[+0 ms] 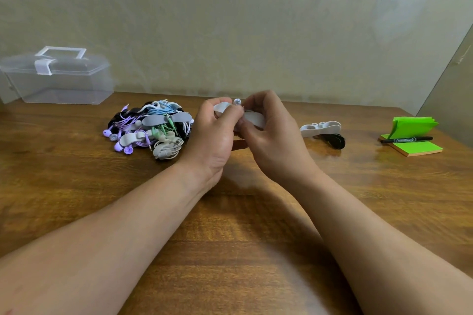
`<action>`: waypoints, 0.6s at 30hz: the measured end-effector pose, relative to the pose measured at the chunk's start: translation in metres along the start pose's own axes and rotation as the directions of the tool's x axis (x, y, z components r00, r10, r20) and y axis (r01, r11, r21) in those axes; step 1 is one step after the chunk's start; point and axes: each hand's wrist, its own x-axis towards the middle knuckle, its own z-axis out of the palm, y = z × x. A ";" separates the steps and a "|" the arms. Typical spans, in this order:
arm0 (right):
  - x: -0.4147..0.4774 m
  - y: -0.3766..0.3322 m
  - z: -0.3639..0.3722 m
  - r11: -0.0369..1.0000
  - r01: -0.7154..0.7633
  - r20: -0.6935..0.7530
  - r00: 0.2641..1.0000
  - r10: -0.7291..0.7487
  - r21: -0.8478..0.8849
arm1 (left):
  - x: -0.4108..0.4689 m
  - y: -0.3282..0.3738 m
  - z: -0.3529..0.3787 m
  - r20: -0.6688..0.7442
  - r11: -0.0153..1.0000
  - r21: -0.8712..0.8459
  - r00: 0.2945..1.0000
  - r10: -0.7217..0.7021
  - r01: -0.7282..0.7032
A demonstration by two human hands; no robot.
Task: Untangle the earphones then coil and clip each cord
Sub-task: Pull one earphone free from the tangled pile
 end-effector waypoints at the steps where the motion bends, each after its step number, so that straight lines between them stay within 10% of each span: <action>1: -0.001 0.000 0.001 0.999 0.028 -0.003 1.000 -0.028 -0.042 | 0.001 -0.001 0.000 -0.022 1.000 0.004 1.000 -0.001 0.001; 8: -0.003 -0.002 0.015 0.948 0.121 0.032 0.993 -0.117 -0.294 | 0.001 0.002 0.001 -0.083 0.997 -0.012 0.993 -0.078 0.077; 18: 0.005 0.013 -0.009 0.995 -0.084 0.016 0.996 0.083 0.046 | 0.004 -0.001 -0.006 0.170 0.998 -0.041 0.984 -0.045 0.053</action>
